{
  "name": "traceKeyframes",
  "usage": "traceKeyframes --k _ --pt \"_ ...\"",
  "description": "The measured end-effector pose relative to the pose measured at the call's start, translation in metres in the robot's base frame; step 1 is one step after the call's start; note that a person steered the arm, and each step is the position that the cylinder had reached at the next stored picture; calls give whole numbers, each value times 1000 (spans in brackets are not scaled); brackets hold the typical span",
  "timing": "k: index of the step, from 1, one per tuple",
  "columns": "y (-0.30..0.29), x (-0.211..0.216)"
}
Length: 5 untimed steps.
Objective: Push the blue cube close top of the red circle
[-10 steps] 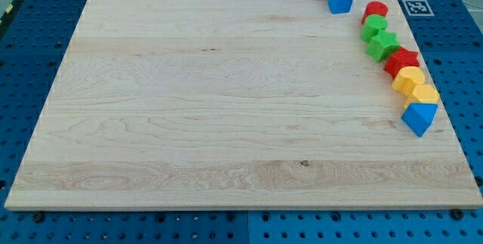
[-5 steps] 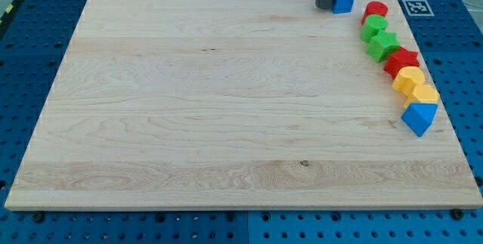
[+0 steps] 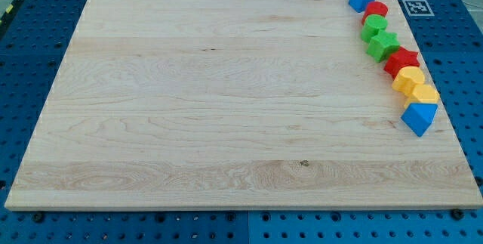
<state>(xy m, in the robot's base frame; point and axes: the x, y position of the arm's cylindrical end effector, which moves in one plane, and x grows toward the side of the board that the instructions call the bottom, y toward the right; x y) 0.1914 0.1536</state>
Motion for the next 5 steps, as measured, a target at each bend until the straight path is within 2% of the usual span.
traceKeyframes --k 1,3,5 --pt "10 1" --pt "69 3" --pt "83 37"
